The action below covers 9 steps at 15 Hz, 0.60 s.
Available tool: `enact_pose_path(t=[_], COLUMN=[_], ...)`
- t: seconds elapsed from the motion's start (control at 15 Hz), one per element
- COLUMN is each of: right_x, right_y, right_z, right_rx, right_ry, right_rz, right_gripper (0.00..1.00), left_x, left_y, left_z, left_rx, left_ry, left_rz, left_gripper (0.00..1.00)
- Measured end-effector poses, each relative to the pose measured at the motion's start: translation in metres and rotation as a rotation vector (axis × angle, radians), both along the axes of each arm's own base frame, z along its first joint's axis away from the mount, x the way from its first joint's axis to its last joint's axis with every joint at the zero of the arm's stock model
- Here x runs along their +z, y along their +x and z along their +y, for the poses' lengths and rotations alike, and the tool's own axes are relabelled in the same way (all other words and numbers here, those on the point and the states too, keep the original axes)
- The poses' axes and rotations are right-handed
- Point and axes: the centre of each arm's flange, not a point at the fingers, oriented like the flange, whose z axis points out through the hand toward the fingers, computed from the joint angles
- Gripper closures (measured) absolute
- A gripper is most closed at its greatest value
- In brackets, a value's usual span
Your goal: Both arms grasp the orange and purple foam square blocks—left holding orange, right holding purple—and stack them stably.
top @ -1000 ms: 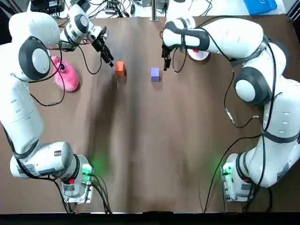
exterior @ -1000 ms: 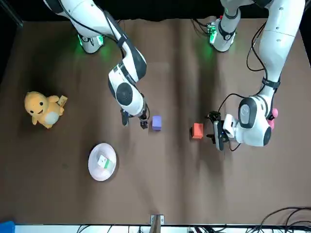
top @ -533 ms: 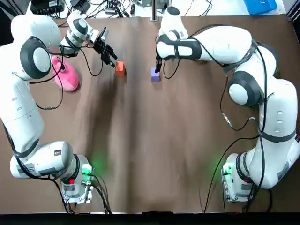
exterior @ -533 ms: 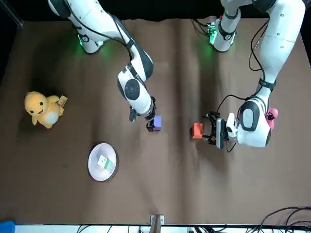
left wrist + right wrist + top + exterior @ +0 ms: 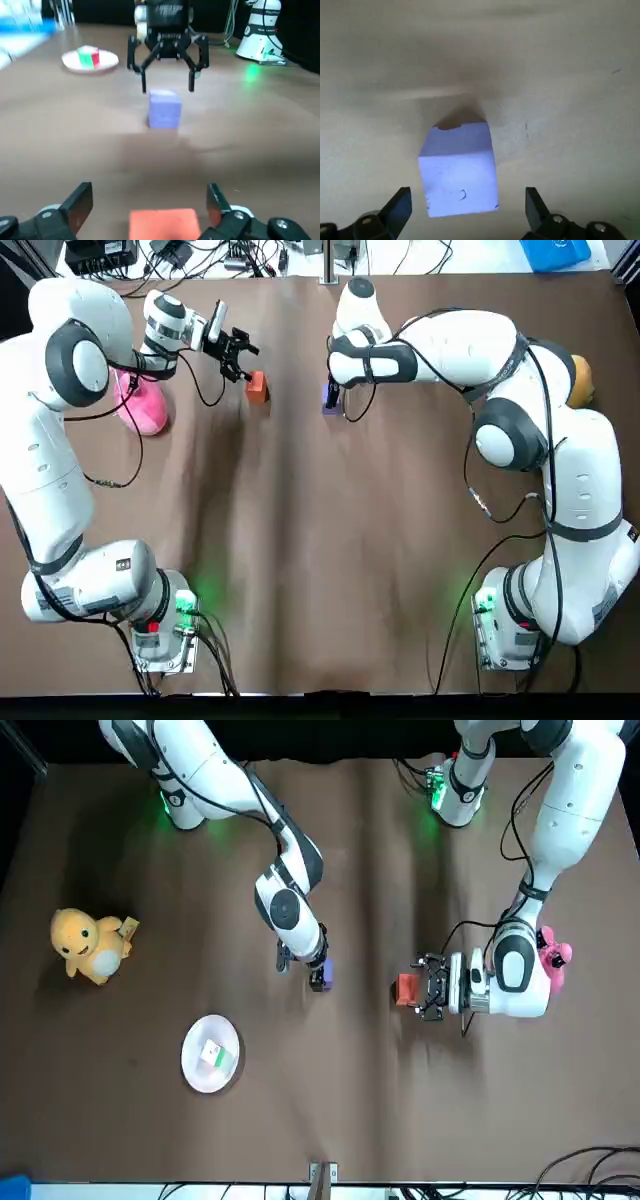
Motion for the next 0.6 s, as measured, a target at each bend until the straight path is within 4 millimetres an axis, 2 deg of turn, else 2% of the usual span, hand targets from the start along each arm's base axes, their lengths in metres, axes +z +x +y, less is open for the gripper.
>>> enact_pose_path(t=[0.27,0.6], right_x=[-0.007,-0.023], right_y=[0.000,-0.004], right_z=[-0.001,0.000], right_rx=[0.014,0.038], right_ry=[-0.019,-0.047], right_rz=[-0.006,-0.007], right_gripper=[0.00,0.00], left_x=[-0.023,-0.044], left_y=[-0.011,-0.034], left_z=[-0.001,-0.007], left_rx=[0.033,-0.007], left_ry=[-0.160,-0.299], left_rz=[-0.207,-0.139], left_gripper=[0.00,0.00])
